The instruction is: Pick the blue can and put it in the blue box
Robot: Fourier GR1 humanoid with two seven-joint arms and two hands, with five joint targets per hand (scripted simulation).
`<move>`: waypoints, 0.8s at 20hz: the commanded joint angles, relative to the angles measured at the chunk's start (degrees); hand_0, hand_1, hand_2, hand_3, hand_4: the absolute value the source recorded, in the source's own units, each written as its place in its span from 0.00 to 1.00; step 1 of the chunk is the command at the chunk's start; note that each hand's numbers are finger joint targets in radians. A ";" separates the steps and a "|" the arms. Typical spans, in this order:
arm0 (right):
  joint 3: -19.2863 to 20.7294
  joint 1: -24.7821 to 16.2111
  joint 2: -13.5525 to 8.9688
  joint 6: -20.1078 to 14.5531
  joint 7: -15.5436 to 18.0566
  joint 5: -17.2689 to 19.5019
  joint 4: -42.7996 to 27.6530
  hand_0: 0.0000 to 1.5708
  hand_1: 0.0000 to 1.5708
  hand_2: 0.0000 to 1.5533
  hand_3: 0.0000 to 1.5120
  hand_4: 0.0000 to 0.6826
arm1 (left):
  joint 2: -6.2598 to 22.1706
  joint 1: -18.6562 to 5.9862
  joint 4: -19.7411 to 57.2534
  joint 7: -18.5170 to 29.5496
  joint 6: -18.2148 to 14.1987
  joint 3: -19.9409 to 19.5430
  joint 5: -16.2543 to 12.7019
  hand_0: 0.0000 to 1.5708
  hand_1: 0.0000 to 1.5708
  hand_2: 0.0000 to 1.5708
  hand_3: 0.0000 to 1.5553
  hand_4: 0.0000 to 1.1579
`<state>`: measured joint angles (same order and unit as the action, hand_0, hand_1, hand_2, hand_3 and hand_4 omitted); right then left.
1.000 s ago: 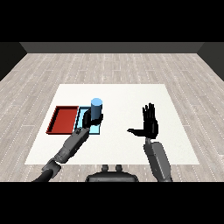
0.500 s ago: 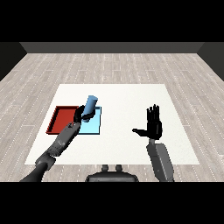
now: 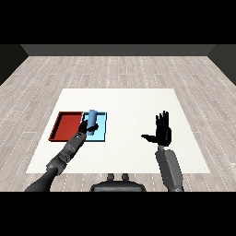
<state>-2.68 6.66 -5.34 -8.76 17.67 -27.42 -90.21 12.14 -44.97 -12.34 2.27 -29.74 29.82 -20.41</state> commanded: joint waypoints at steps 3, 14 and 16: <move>-0.46 -1.44 0.48 1.23 2.93 1.93 3.65 0.00 0.00 0.00 0.00 0.00 | -2.60 -2.32 6.87 0.09 -1.65 -6.81 -4.07 0.93 0.93 0.84 0.00 0.60; 1.84 -0.41 0.06 2.49 1.18 0.16 2.94 0.00 0.00 0.00 0.00 0.00 | -0.79 -4.56 12.25 -1.62 4.48 -6.12 0.44 0.00 0.00 0.00 0.00 0.00; 0.04 3.10 3.01 0.88 4.97 3.10 6.24 0.00 0.00 0.00 0.00 0.00 | -3.37 -5.94 11.79 0.03 -1.06 -6.20 0.68 0.00 0.00 0.00 0.00 0.00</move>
<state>-1.64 7.31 -4.13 -7.11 20.87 -25.91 -85.86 9.91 -50.48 -1.16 0.85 -27.56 23.96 -20.24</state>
